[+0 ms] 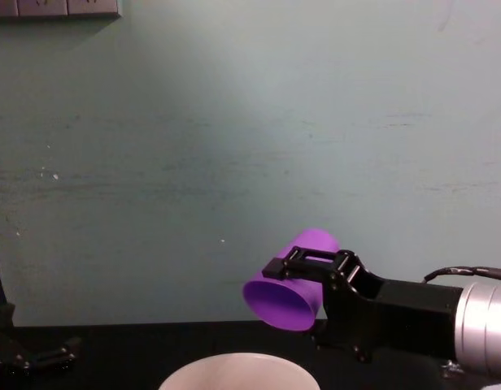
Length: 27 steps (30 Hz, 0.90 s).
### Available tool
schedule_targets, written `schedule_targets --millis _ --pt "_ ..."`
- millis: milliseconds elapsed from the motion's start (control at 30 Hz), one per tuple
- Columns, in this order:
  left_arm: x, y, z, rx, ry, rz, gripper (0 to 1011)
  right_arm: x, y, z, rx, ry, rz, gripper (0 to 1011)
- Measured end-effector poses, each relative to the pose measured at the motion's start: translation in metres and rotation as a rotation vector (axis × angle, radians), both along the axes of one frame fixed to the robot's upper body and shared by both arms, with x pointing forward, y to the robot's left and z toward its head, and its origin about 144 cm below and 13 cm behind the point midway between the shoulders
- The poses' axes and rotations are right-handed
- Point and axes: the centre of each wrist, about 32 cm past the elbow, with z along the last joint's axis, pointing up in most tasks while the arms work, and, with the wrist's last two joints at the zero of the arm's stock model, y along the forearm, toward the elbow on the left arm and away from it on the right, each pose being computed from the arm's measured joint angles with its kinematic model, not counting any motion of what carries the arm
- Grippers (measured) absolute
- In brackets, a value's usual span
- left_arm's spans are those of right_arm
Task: Pick up the cup and pour the mung beans from the cup into the bowl.
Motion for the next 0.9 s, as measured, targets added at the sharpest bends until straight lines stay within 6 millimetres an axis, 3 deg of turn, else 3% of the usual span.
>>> schedule_targets --millis 500,633,900 --pt "0.0 0.0 0.0 0.0 0.0 0.0 1011 0.001 -0.001 0.0 -0.008 -0.035 0.014 716" --pt "0.0 0.0 0.0 0.0 0.0 0.0 1011 0.002 -0.003 0.002 0.048 0.025 -0.001 716" --pt "0.0 0.0 0.0 0.0 0.0 0.0 1011 0.005 -0.018 0.016 0.373 0.346 -0.078 715"
